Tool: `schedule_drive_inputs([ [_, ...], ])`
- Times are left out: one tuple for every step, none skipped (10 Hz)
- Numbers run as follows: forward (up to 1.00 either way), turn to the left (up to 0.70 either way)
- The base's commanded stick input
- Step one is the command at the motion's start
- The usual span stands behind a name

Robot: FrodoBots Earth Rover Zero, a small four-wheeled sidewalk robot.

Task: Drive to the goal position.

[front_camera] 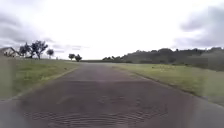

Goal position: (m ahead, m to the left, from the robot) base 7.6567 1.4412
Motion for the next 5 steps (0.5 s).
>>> schedule_drive_inputs([
  [0.70, 0.35],
  [0.70, 0.35],
  [0.70, 0.35],
  [0.70, 0.35],
  [0.70, 0.35],
])
